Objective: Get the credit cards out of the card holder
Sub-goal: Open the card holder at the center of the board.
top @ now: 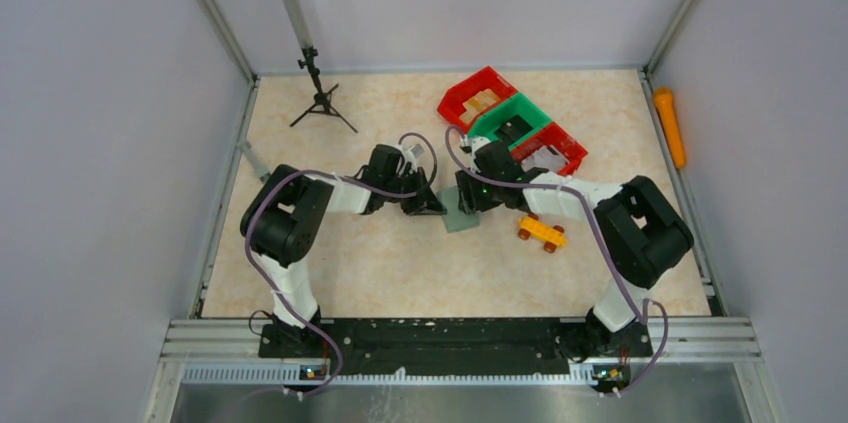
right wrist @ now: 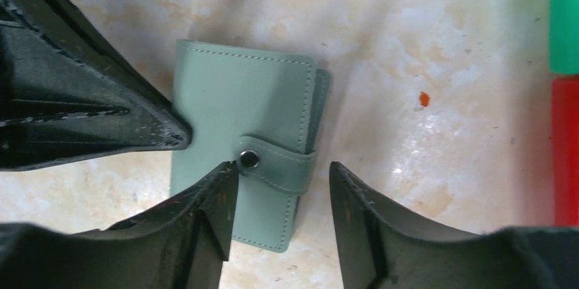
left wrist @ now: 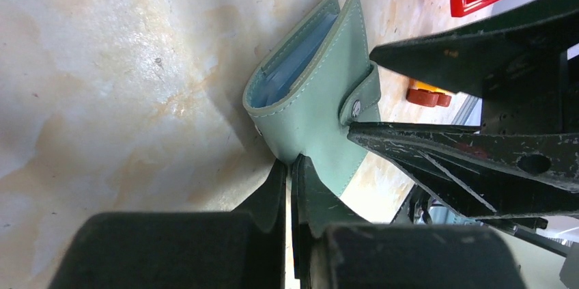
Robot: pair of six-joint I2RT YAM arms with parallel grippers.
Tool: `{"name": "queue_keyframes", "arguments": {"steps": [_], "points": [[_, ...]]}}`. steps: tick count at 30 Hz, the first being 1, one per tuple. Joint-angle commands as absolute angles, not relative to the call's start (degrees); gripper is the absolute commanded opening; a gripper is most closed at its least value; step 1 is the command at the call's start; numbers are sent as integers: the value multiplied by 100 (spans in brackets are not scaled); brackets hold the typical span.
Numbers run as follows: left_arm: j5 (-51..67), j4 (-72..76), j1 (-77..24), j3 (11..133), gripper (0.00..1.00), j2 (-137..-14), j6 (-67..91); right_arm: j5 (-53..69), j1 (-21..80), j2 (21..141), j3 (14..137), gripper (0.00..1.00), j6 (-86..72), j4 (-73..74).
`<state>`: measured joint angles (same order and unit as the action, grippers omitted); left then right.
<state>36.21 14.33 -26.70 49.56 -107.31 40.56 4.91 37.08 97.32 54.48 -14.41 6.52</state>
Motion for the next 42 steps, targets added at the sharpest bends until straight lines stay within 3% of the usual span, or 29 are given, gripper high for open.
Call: {"name": "queue_keyframes", "arguments": {"steps": [1, 8, 17, 23, 33, 38, 42], "points": [[3371, 1500, -2625, 4837, 0, -10648, 3921, -355, 3779, 9614, 5527, 58, -1542, 633], [3030, 1153, -2625, 4893, 0, -10568, 3756, -1151, 3779, 9094, 5212, 63, -1580, 439], [3065, 1120, -2636, 4928, 0, -10581, 3718, 544, 3779, 9113, 5011, 63, -1497, -360], [3178, 1177, -2643, 4910, 0, -10574, 3744, 402, 3806, 9433, 5206, 67, -1594, -262], [3211, 1164, -2670, 4929, 0, -10573, 3731, -639, 4233, 9932, 5685, 67, -1402, 243], [2725, 740, -2670, 5014, 0, -10518, 3630, -2342, 4412, 9846, 5741, 63, -1448, 611], [2292, 468, -2666, 5044, 0, -10447, 3541, -3009, 4412, 9527, 5552, 60, -1494, 588]]}}
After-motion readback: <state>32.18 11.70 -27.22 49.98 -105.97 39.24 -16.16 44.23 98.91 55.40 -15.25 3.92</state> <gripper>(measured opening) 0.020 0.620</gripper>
